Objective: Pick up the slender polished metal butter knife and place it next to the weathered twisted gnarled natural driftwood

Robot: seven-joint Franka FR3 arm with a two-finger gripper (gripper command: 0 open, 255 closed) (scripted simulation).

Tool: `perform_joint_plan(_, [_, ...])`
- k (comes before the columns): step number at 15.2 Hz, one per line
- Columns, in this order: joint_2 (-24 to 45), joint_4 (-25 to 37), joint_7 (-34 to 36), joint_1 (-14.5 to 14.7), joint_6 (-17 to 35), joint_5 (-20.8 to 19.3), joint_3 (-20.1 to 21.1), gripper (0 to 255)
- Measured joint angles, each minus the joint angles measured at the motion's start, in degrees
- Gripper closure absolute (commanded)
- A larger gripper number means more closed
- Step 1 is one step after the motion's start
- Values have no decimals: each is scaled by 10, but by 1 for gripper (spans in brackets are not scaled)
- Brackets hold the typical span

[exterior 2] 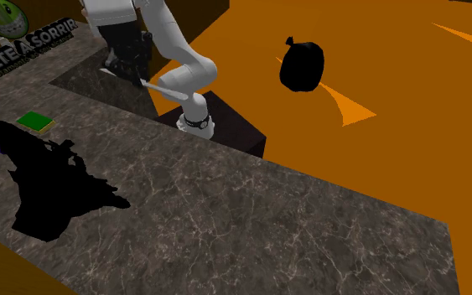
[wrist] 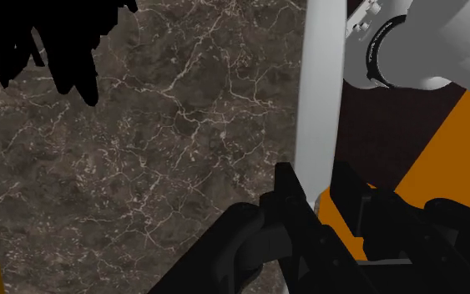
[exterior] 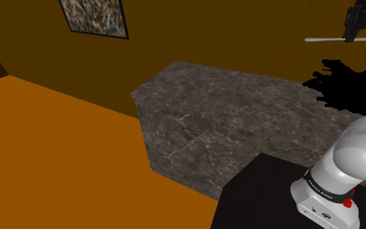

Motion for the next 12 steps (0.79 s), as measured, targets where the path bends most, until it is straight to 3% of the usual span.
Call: perform_joint_plan(12, [-122, -3, -137, -44, -79, -118, -63, 255])
